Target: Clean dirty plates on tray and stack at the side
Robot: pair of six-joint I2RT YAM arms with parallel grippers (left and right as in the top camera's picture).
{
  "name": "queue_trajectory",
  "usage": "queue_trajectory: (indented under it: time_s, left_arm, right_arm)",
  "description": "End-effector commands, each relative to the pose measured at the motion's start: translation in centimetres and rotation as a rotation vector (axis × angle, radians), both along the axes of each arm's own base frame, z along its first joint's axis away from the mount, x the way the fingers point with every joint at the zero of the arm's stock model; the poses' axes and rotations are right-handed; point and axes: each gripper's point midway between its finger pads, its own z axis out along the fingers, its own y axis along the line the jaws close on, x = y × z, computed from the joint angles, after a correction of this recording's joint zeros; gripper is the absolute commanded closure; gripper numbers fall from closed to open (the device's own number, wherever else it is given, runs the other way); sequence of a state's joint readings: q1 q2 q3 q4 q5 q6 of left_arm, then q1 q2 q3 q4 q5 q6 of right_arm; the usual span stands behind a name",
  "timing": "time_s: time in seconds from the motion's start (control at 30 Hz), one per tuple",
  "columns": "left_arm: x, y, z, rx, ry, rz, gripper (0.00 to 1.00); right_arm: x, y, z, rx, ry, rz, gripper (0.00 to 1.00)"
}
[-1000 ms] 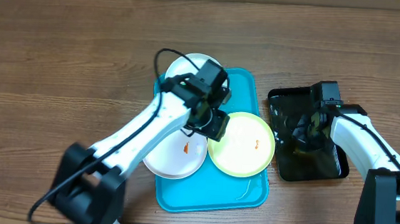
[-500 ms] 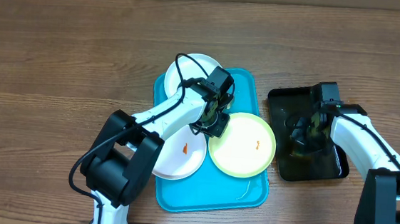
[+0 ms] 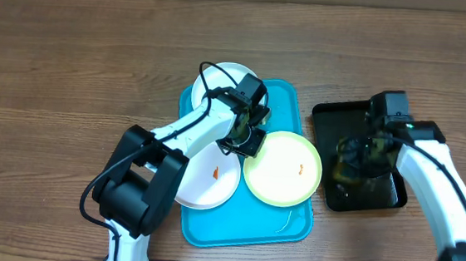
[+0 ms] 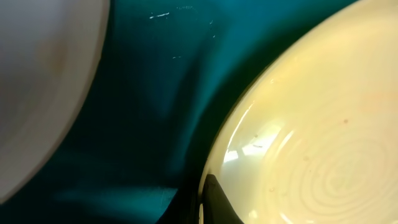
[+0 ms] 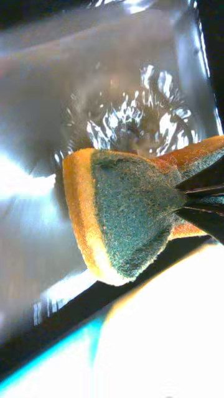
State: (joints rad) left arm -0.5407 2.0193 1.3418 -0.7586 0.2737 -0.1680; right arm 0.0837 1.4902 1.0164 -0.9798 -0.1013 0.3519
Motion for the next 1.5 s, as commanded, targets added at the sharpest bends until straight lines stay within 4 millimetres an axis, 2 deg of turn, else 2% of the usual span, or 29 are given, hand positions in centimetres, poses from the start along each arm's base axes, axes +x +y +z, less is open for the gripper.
queue_trajectory:
  time_s: [0.0, 0.17, 0.3, 0.43, 0.6, 0.77, 0.83, 0.9, 1.1, 1.3, 1.37, 1.47]
  left_arm:
    - [-0.2, 0.1, -1.1, -0.023, 0.052, 0.017, 0.96]
    - [-0.3, -0.3, -0.9, -0.055, 0.066, 0.019, 0.96]
    - [-0.3, -0.4, -0.8, -0.064, 0.068, 0.017, 0.96]
    - [-0.3, -0.5, -0.8, -0.065, 0.067, 0.017, 0.96]
    - [-0.3, -0.4, -0.8, -0.064, 0.074, 0.035, 0.96]
    - [-0.2, -0.4, -0.8, -0.064, 0.072, 0.035, 0.96]
    - [-0.2, -0.4, -0.9, -0.061, 0.069, 0.036, 0.96]
    - [-0.1, -0.4, -0.9, -0.059, 0.066, 0.037, 0.96]
    - [0.3, 0.5, -1.2, -0.011, 0.05, 0.063, 0.96]
    - [0.3, 1.3, -1.2, 0.001, 0.065, 0.08, 0.96]
    - [0.3, 2.0, -1.3, 0.021, 0.07, 0.092, 0.96]
    - [0.4, 2.9, -1.4, 0.042, 0.077, 0.104, 0.96]
  right_arm:
    - [0.6, 2.7, 2.5, 0.09, -0.079, 0.105, 0.96]
    - [-0.3, 7.0, 3.2, 0.184, -0.095, 0.257, 0.96]
    - [-1.1, 10.1, 3.1, 0.177, -0.095, 0.319, 0.96]
    - [-1.1, 11.6, 1.7, 0.081, -0.09, 0.268, 0.96]
    - [-1.0, 13.7, -1.5, 0.039, -0.045, 0.243, 0.96]
    - [-0.4, 12.4, -5.0, -0.073, 0.009, 0.142, 0.96]
    - [-0.3, 11.0, -6.3, -0.141, 0.035, 0.103, 0.96]
    - [-0.5, 8.7, -7.1, -0.227, 0.067, 0.027, 0.96]
    - [-0.8, 5.2, -7.1, -0.28, 0.125, -0.084, 0.96]
    - [-1.3, 3.1, -6.8, -0.333, 0.158, -0.146, 0.96]
    - [-1.4, 2.1, -6.4, -0.364, 0.162, -0.192, 0.96]
    - [-1.1, 1.8, -5.4, -0.358, 0.149, -0.206, 0.96]
